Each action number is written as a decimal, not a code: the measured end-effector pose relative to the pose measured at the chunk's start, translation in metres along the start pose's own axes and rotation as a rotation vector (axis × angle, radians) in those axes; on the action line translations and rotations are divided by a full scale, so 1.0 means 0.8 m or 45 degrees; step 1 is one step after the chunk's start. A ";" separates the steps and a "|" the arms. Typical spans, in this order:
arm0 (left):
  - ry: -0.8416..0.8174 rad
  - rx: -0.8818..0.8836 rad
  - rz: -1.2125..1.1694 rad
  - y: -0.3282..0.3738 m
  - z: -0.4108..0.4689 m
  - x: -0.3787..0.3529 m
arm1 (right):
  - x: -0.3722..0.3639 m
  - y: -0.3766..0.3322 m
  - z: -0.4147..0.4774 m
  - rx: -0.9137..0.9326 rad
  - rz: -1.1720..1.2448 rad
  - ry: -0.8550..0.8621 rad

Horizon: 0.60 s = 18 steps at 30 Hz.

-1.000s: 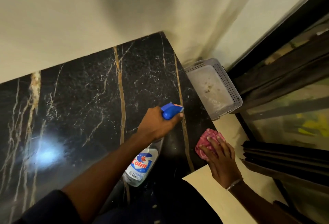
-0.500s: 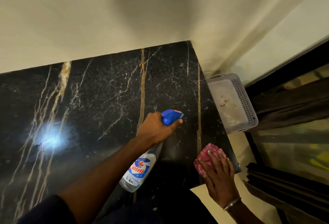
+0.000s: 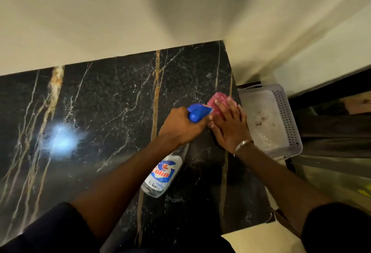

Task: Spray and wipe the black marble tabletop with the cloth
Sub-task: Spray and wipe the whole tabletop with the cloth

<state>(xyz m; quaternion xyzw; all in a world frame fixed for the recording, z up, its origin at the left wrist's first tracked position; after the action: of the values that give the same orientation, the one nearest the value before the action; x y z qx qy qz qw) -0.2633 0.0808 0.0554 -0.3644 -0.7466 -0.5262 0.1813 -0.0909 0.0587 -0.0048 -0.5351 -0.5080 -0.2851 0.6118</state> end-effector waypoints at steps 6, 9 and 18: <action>0.065 0.038 0.108 0.007 0.066 0.037 | 0.010 0.030 0.155 -0.045 -0.042 -0.041; 0.053 0.030 0.133 0.006 0.087 0.054 | 0.020 0.034 0.207 -0.072 -0.050 -0.034; 0.156 0.039 0.060 -0.044 0.088 0.127 | 0.011 0.006 0.243 -0.320 0.007 0.049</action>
<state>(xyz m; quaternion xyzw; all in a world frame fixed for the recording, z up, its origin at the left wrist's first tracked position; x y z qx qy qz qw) -0.3495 0.1753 0.0719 -0.3462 -0.7334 -0.5315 0.2445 -0.1452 0.2453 -0.0154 -0.6035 -0.4550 -0.3550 0.5503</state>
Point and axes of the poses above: each hand's wrist, its own z-axis towards the middle knuckle, its own x-axis out of the back of the hand, y = z × x, the point moved 8 cm from there along z, towards the middle knuckle, and after that the axes turned 11 degrees about z, right-handed, at the moved point
